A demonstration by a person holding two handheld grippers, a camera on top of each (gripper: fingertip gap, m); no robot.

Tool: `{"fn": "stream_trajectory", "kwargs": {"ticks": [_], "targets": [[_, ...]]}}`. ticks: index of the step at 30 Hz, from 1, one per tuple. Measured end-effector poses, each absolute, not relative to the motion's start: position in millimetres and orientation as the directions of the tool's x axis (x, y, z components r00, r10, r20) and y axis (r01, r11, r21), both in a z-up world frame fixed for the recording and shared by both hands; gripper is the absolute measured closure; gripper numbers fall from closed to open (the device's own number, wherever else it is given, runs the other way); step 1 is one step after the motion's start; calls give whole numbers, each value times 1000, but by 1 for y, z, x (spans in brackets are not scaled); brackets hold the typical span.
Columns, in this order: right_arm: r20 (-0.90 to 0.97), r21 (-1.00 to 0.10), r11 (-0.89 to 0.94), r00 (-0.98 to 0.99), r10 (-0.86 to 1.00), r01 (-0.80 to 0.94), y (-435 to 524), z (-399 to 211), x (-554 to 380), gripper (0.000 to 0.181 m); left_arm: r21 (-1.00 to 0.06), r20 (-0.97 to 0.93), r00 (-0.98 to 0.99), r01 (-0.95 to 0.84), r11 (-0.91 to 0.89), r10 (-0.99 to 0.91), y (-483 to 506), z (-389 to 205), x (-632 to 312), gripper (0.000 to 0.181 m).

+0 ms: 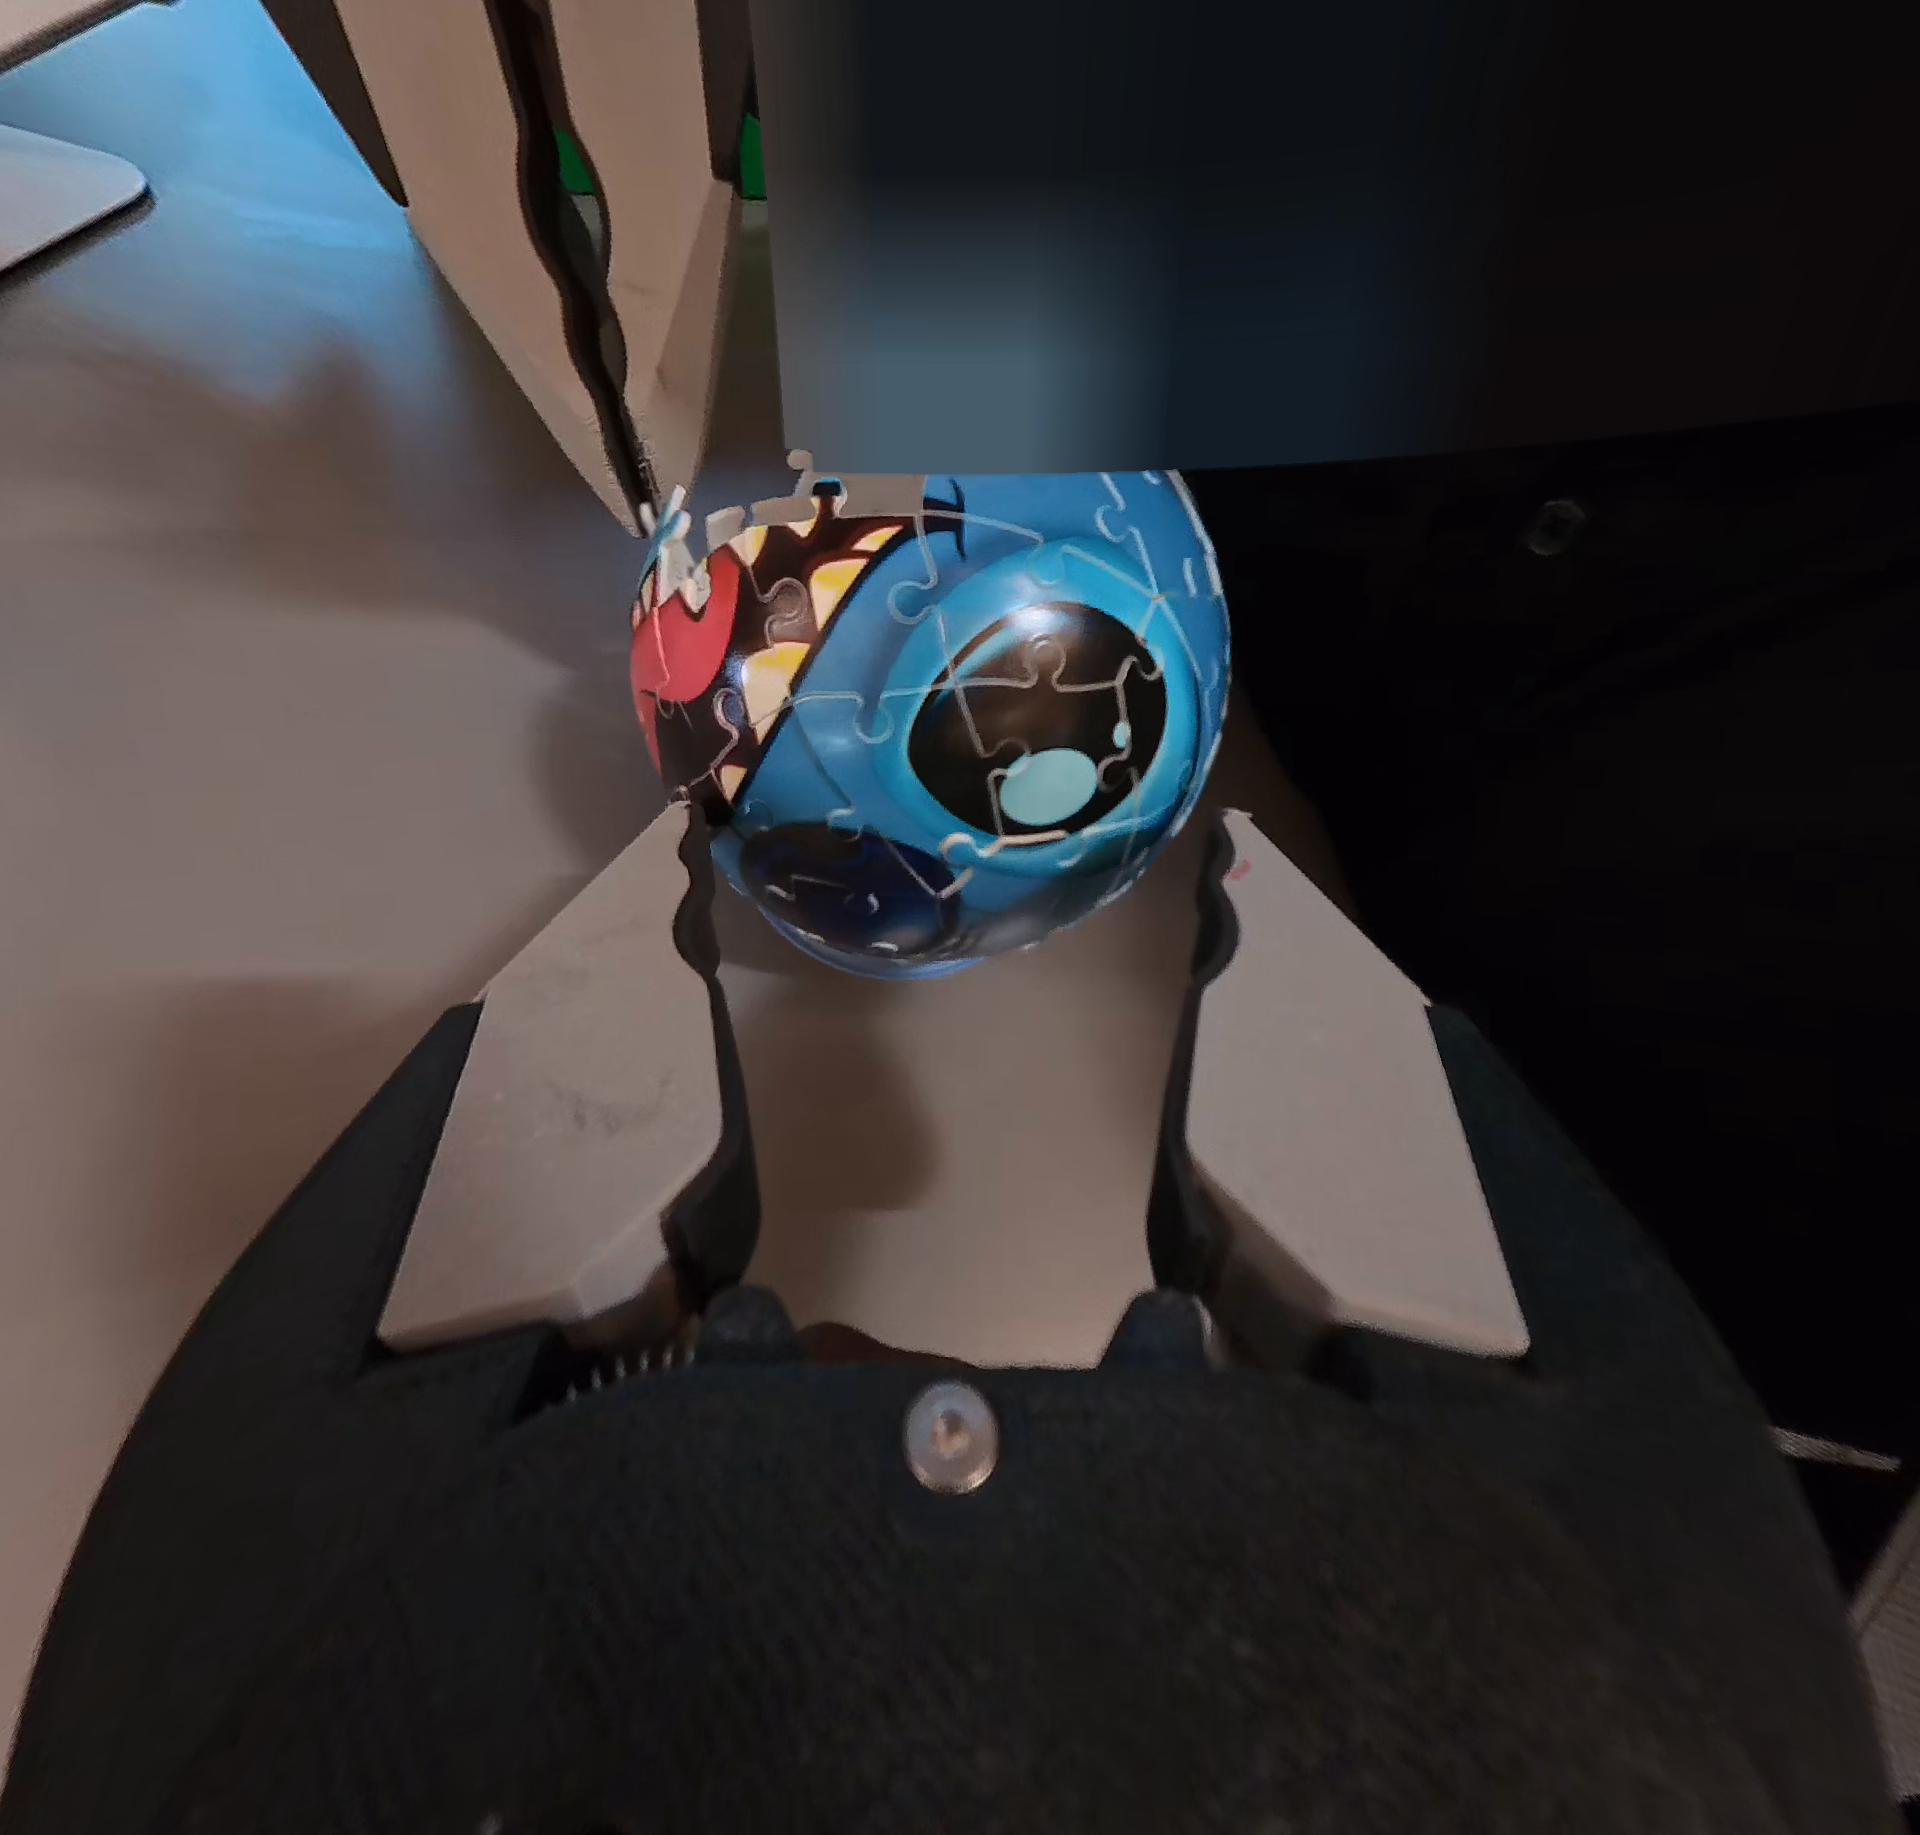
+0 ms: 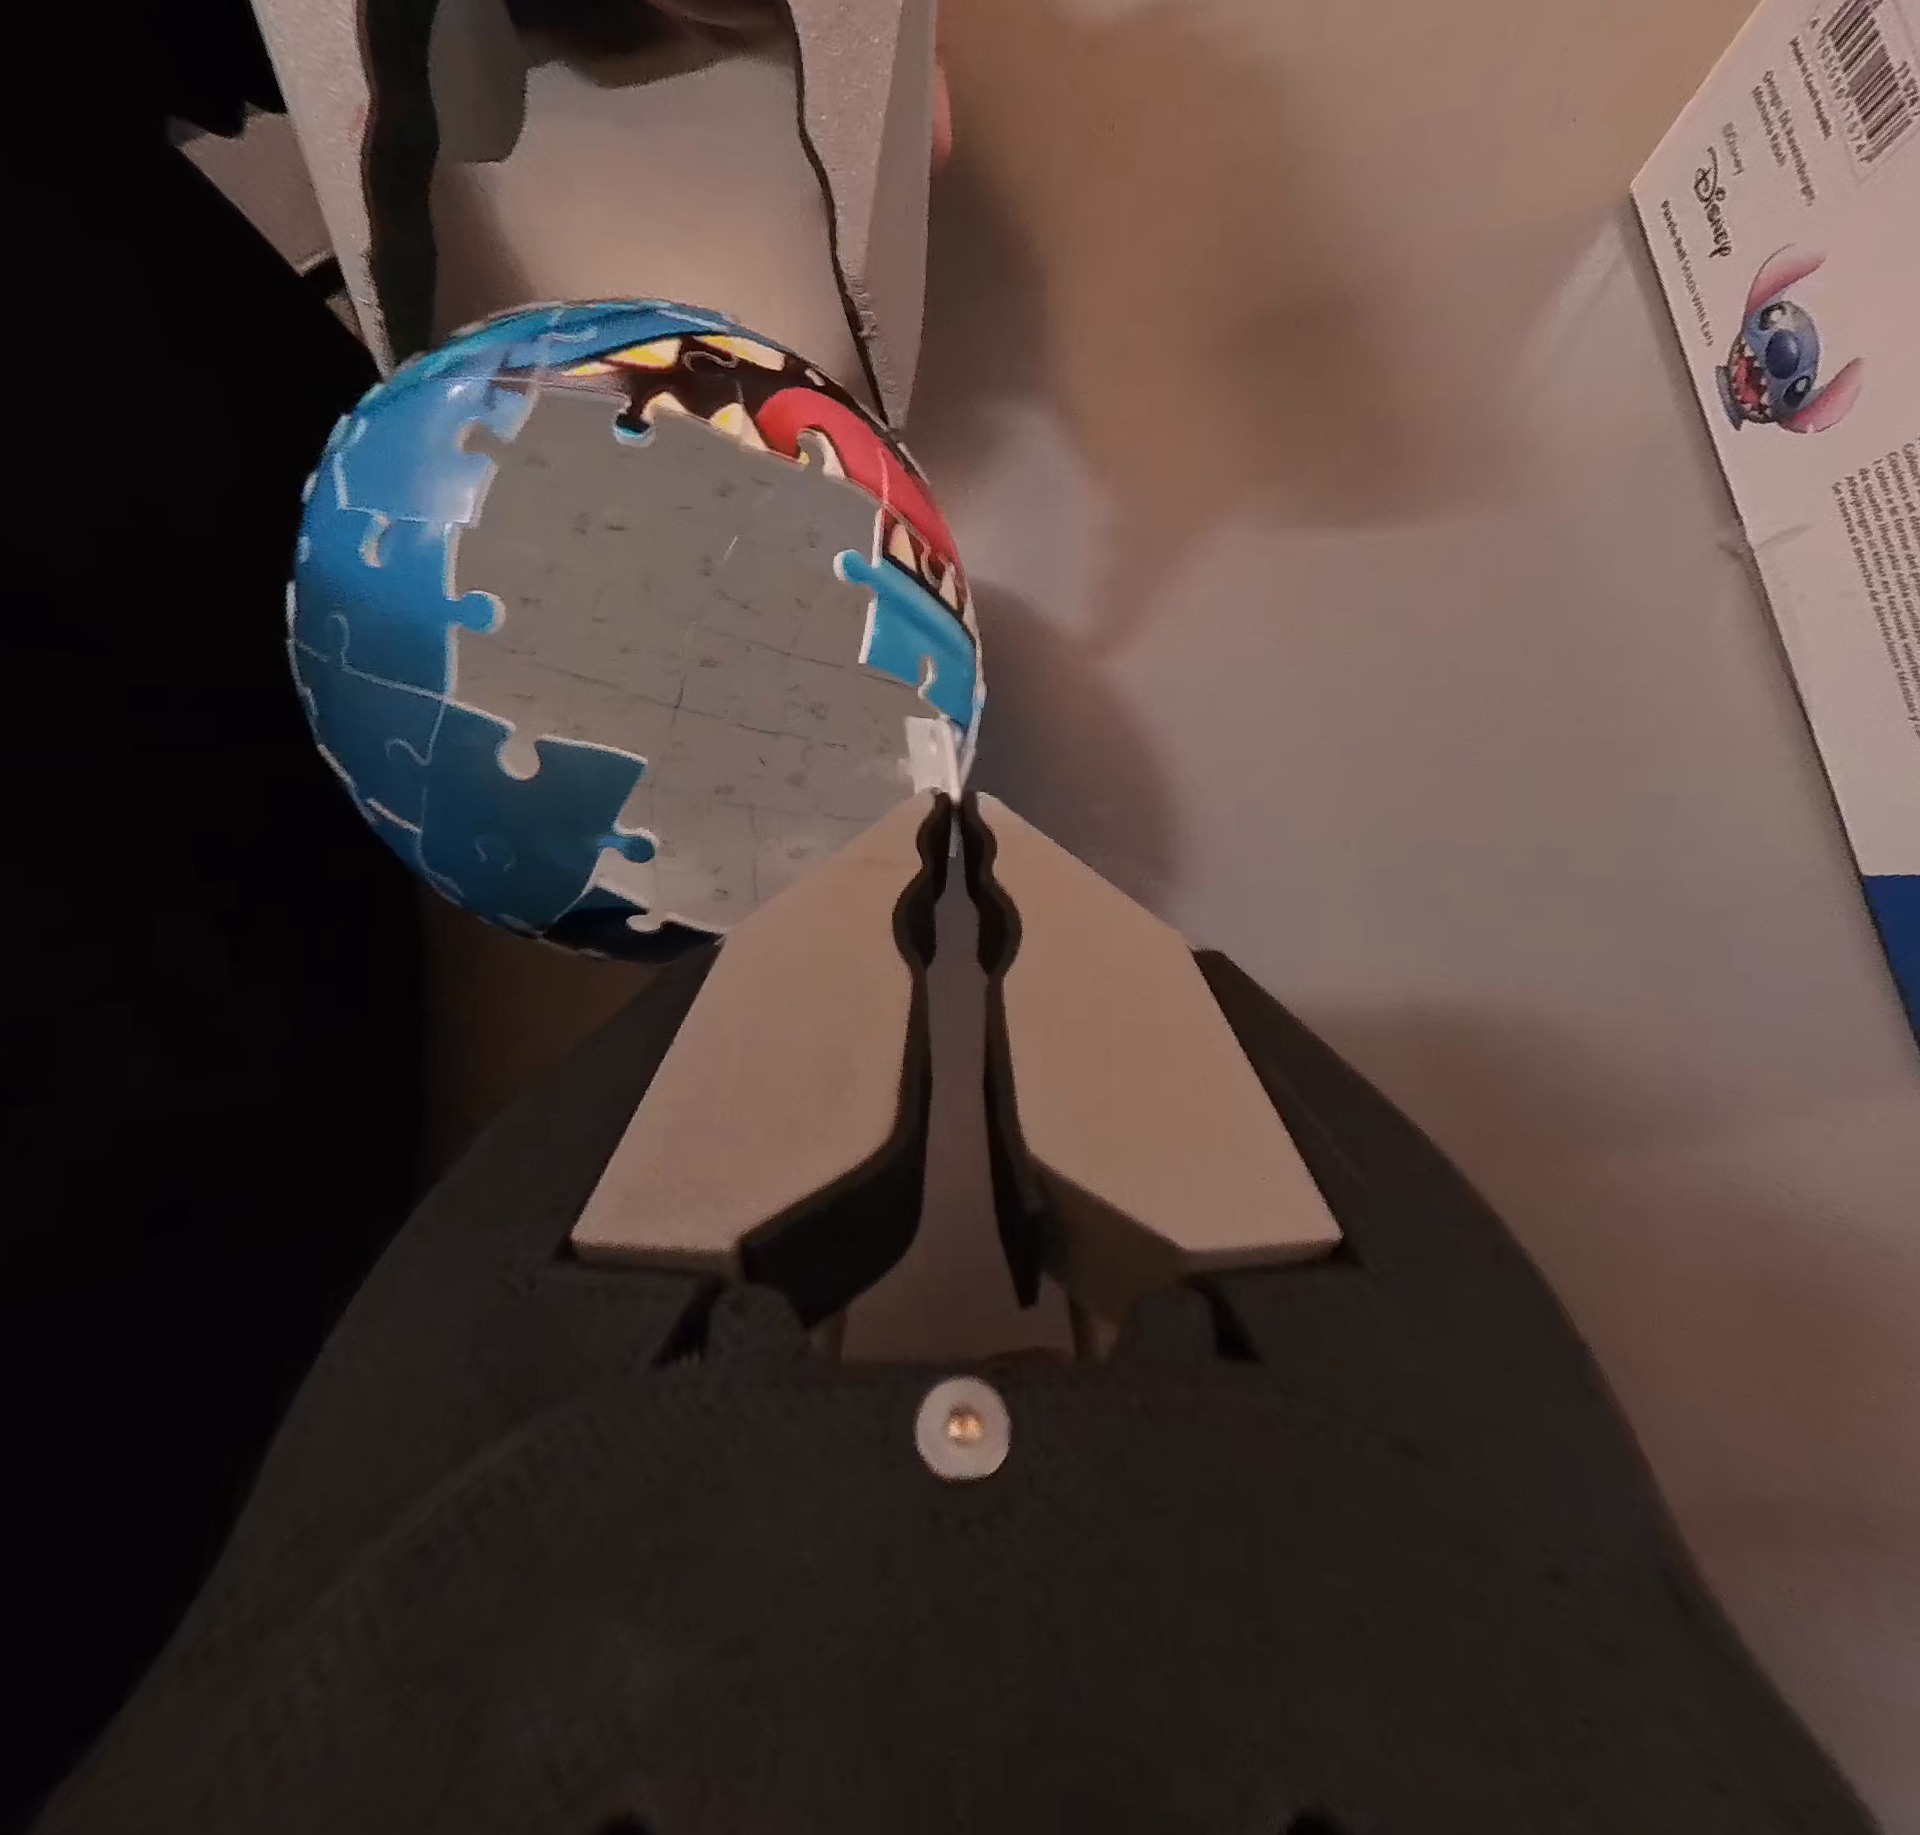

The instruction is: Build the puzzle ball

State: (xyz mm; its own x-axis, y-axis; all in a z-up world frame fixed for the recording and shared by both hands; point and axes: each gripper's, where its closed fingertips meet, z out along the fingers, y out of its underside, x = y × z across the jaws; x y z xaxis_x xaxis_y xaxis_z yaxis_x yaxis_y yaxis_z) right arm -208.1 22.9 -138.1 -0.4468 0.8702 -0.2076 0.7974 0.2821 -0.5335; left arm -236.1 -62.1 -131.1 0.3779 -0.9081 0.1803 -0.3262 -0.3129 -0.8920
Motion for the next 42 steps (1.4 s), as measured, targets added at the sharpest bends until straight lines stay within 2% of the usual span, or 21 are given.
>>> {"fn": "stream_trajectory", "kwargs": {"ticks": [13,24,36,42], "targets": [[-215,-540,288,-461,861,791,20,-135,-206,181,-898,183,380,-311,-312,-907,-66,-130,-235,91],[-268,-628,288,-548,792,723,11,-120,-206,181,-901,189,380,-301,-314,-906,-65,-130,-236,94],[-23,-710,505,-733,680,491,5,-116,-203,181,-897,207,377,-296,-329,-903,-64,-134,-233,93],[52,-748,541,-779,625,384,3,-109,-199,181,-897,202,377,-300,-326,-904,-64,-133,-233,93]]}}
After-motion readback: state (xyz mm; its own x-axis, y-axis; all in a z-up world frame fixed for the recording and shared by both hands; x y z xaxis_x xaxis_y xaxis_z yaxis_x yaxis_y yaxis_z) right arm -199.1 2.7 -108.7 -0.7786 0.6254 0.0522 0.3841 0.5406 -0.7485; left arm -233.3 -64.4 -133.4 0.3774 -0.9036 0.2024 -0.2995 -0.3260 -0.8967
